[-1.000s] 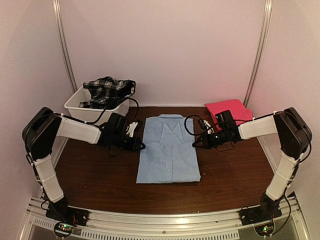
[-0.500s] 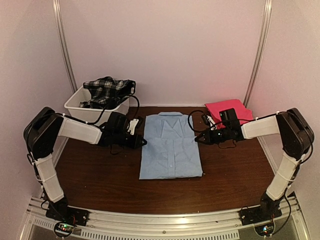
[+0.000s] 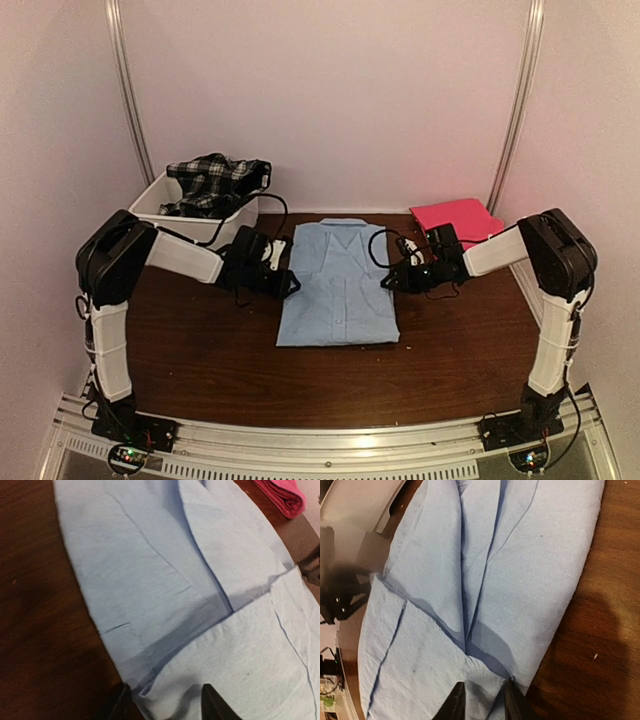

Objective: Fold and stack the mixed laundry pile
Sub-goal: Move the 2/3-rectangle-folded T-shirt to the center of the board, then smooth out the 2/3-rectangle-folded T-shirt at the center of the board.

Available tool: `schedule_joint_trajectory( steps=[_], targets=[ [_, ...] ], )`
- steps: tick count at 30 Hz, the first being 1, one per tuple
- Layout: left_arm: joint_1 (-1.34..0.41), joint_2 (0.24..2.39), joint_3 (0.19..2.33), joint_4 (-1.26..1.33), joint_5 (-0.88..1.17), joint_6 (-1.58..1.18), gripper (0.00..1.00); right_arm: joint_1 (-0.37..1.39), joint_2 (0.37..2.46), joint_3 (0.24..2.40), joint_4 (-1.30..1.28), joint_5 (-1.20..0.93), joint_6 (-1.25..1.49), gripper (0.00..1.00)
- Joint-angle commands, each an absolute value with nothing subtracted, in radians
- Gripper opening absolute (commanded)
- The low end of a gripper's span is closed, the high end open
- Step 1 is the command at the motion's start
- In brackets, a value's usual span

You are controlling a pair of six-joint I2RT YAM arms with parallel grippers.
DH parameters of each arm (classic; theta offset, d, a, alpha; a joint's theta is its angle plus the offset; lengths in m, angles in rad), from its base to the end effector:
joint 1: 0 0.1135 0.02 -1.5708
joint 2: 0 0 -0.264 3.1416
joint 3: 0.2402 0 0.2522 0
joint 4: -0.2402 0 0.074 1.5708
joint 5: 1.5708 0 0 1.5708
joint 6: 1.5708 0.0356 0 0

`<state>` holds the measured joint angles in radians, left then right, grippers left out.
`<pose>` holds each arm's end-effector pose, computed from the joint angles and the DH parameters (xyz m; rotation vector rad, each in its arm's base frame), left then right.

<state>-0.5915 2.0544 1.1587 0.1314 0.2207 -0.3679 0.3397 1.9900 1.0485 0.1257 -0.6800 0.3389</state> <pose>0.3453 -0.2413 0.1182 0.3849 2.3997 -0.7166 0.3601 0.1510 0.1179 -0.3401 2.4179 1.1257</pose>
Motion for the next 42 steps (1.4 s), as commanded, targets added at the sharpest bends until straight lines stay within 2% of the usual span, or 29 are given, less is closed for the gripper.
schedule_joint_trajectory(
  steps=[1,3,4,6,7,11,13,14,16,18,22,25,27,35,42],
  targets=[
    [-0.583,1.93,1.149,0.107,0.109,-0.344,0.64,0.332,1.851,1.074,0.078,-0.615,0.298,0.5],
    [-0.584,1.832,1.111,0.111,0.082,-0.319,0.93,0.329,1.758,1.067,0.036,-0.588,0.277,0.72],
    [-0.585,1.773,1.082,0.12,0.073,-0.302,0.97,0.328,1.709,1.062,0.018,-0.575,0.265,0.81],
    [-0.587,1.659,1.028,0.138,0.064,-0.274,0.98,0.324,1.611,1.049,-0.011,-0.561,0.241,0.97],
    [-0.587,1.605,1.004,0.147,0.064,-0.263,0.98,0.322,1.568,1.043,-0.016,-0.567,0.229,0.99],
    [-0.586,1.483,0.979,0.146,-0.013,-0.311,0.98,0.299,1.469,1.05,-0.008,-0.531,0.293,1.0],
    [-0.586,1.478,1.011,0.066,-0.065,-0.36,0.98,0.285,1.469,1.067,-0.021,-0.558,0.334,1.0],
    [-0.586,1.488,1.033,0.04,-0.023,-0.348,0.98,0.278,1.48,1.07,-0.012,-0.629,0.345,1.0],
    [-0.589,1.531,1.067,0.028,0.182,-0.292,0.98,0.282,1.511,1.057,0.044,-0.828,0.392,1.0],
    [-0.614,1.587,1.093,0.029,0.35,-0.319,0.97,0.333,1.531,1.011,0.133,-0.94,0.491,1.0],
    [-0.7,1.708,1.11,0.11,0.528,-0.385,0.98,0.458,1.486,0.869,0.252,-0.925,0.594,1.0],
    [-0.752,1.819,1.152,0.166,0.627,-0.447,0.98,0.463,1.431,0.753,0.355,-0.914,0.668,1.0],
    [-0.782,1.888,1.177,0.214,0.669,-0.488,0.98,0.463,1.387,0.716,0.333,-0.884,0.656,1.0],
    [-0.802,2.163,1.286,0.389,0.693,-0.659,0.98,0.451,1.34,0.67,0.274,-0.866,0.637,1.0],
    [-0.798,2.238,1.353,0.327,0.643,-0.665,0.98,0.446,1.332,0.644,0.257,-0.874,0.622,1.0]
  ],
)
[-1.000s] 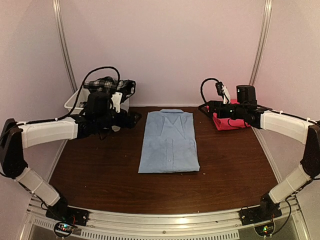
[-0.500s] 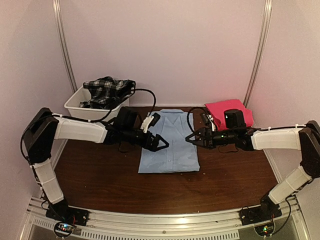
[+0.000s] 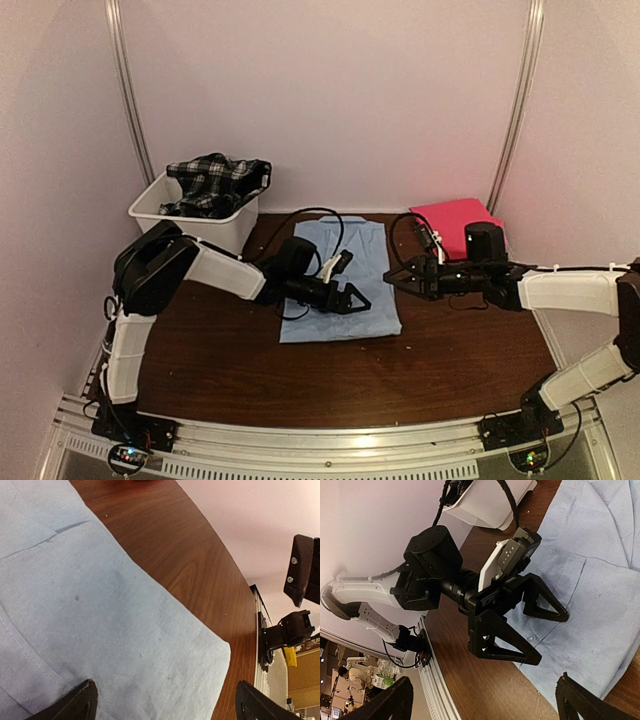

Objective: Fold and stack the mixed laundry pile
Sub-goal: Smooth out the 2/3-rectangle-folded T-shirt at the center of the board.

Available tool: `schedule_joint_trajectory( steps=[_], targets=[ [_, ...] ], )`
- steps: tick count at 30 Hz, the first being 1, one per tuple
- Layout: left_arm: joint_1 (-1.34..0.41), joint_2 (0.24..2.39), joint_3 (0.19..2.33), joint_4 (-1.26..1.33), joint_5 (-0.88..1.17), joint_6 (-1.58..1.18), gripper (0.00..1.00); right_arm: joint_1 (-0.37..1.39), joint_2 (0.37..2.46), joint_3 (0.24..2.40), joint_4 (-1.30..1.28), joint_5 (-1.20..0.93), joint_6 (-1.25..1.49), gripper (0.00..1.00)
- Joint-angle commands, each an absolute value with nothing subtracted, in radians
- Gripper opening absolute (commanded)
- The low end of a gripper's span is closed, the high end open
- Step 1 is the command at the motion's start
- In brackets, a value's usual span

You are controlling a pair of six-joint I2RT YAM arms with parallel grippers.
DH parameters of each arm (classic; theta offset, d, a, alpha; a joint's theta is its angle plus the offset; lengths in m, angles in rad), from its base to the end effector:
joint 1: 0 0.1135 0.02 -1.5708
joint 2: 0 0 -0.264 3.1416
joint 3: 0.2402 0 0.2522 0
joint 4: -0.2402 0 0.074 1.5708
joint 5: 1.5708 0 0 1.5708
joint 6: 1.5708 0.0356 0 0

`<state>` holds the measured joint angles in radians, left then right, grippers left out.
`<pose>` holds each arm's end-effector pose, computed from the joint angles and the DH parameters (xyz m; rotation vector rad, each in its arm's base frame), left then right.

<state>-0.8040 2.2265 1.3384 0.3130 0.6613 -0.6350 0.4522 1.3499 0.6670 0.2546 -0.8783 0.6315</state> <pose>0.3088 -0.3520 0.1150 0.6447 2.3391 -1.4701 0.2381 0.1461 0.2229 -0.4412 2.1376 1.5335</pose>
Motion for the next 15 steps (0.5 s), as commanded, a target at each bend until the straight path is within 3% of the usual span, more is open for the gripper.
schedule_joint_trajectory(
  steps=[1,8,15],
  targets=[
    [-0.798,2.201,1.335,0.327,0.637,-0.66,0.98,0.447,1.332,0.637,0.274,-0.881,0.638,1.0],
    [-0.796,1.883,1.121,0.317,0.608,-0.658,0.98,0.487,1.347,0.607,0.421,-0.895,0.751,1.0],
    [-0.813,1.819,0.889,0.518,0.64,-0.793,0.98,0.588,1.514,0.649,0.641,-0.918,0.899,1.0]
  ],
)
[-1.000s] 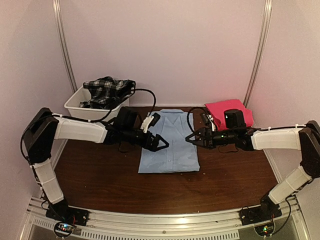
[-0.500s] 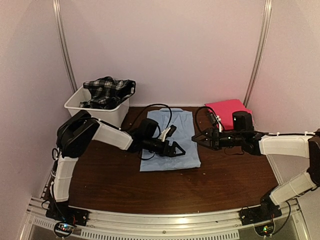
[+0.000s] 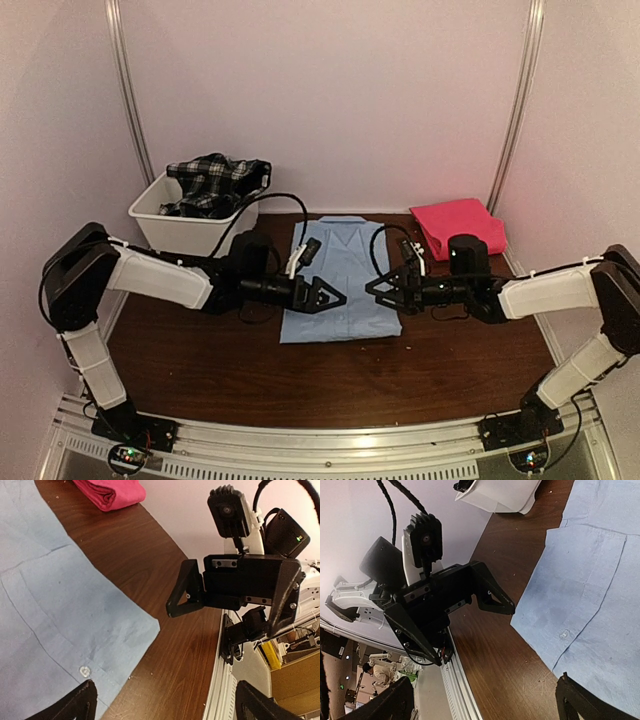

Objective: Fold and stack the mixed laundry pile
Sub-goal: Smooth out the 2/3-rectangle-folded T-shirt at the center of the board.

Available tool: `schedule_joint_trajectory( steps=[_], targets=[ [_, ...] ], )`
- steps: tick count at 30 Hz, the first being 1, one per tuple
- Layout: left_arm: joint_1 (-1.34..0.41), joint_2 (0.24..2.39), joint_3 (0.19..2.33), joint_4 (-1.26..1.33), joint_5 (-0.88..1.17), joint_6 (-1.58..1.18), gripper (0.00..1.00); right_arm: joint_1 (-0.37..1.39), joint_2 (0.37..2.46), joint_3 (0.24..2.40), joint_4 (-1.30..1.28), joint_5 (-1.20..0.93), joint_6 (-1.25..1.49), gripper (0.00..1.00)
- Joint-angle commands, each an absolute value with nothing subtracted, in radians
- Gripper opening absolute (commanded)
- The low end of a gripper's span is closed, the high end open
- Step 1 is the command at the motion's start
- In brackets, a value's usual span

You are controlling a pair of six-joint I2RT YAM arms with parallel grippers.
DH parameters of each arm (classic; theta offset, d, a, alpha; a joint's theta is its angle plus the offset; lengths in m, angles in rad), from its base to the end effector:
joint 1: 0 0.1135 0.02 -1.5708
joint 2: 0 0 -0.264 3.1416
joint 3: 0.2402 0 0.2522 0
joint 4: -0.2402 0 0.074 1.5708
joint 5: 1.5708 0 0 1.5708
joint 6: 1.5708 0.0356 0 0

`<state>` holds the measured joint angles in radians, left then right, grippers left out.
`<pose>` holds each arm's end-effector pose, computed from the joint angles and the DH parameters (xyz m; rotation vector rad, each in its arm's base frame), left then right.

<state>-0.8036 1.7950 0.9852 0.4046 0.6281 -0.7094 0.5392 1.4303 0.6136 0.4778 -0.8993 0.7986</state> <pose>0.2526 -0.2921 0.1944 0.5781 2.1906 -1.5257 0.2304 0.1703 0.2055 -0.4330 2.1420 1.6907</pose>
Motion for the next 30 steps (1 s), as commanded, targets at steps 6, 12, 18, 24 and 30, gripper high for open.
schedule_joint_trajectory(
  steps=[6,12,18,24,30],
  targets=[
    [-0.824,1.868,0.874,0.576,0.627,-0.818,0.98,0.657,1.682,0.725,0.719,-0.907,0.959,1.0],
    [-0.821,1.929,0.855,0.607,0.624,-0.825,0.98,0.665,1.859,0.661,0.972,-0.91,1.103,0.99],
    [-0.803,1.978,0.752,0.691,0.608,-0.863,0.98,0.649,1.97,0.524,1.134,-0.886,1.151,0.97],
    [-0.788,1.921,0.62,0.736,0.577,-0.887,0.98,0.604,1.937,0.366,1.253,-0.889,1.187,0.96],
    [-0.757,1.771,0.602,0.626,0.575,-0.818,0.98,0.559,1.768,0.316,1.155,-0.923,1.165,0.96]
  ],
)
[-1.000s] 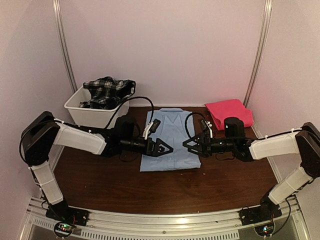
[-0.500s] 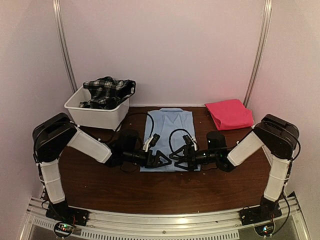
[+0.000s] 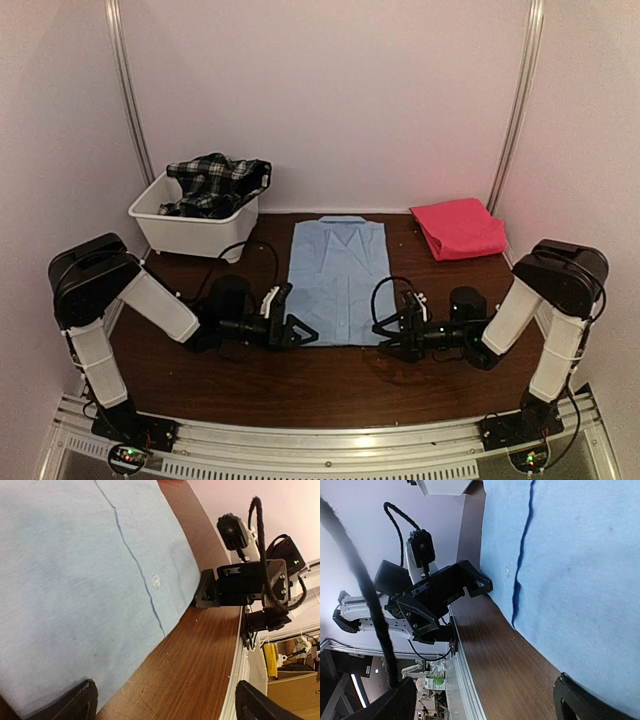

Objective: Fold and stack the mixed laundry pile
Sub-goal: Smooth out the 2/3-rectangle-folded T-shirt at the center of the board.

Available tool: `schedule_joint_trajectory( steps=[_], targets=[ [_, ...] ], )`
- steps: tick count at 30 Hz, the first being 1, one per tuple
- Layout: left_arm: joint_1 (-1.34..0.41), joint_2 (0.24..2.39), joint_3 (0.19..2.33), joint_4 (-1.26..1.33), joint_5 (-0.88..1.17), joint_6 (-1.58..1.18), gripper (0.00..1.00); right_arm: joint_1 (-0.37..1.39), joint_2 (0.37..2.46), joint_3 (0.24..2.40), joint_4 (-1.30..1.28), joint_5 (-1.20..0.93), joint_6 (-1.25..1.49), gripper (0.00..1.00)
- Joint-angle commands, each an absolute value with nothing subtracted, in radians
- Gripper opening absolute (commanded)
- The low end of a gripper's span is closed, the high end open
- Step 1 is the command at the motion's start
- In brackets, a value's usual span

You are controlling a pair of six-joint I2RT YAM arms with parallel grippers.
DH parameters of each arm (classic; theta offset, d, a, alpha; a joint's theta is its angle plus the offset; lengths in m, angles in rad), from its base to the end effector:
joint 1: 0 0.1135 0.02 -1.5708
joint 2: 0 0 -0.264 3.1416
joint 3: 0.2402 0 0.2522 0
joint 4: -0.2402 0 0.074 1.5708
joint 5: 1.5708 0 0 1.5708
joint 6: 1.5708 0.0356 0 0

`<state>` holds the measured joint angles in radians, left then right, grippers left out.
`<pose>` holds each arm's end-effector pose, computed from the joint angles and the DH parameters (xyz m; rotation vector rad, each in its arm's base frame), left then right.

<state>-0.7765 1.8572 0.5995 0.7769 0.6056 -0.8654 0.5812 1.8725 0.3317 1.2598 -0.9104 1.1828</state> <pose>0.2131 -0.2378 0.1044 0.3394 2.3616 -1.5391 0.2001 0.1651 0.0959 -0.1194 2.2957 1.9238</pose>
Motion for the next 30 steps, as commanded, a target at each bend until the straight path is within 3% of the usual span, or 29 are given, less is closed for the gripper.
schedule_joint_trajectory(
  steps=[1,5,8,14,20,30],
  targets=[
    [-0.758,1.747,0.629,0.579,0.574,-0.786,0.98,0.56,1.72,0.34,1.085,-0.922,1.132,0.96],
    [-0.74,1.712,0.776,0.404,0.552,-0.672,0.98,0.554,1.561,0.512,0.679,-0.881,0.907,0.97],
    [-0.697,1.769,0.872,0.409,0.581,-0.655,0.98,0.539,1.589,0.673,0.474,-0.855,0.738,0.98],
    [-0.652,1.96,1.108,0.402,0.6,-0.623,0.98,0.495,1.819,0.902,0.54,-0.933,0.748,0.97],
    [-0.614,2.118,1.202,0.448,0.583,-0.671,0.98,0.465,2.019,1.025,0.604,-0.954,0.761,0.94],
    [-0.585,2.144,1.085,0.488,0.558,-0.681,0.98,0.433,2.084,0.883,0.659,-0.933,0.768,0.91]
  ],
)
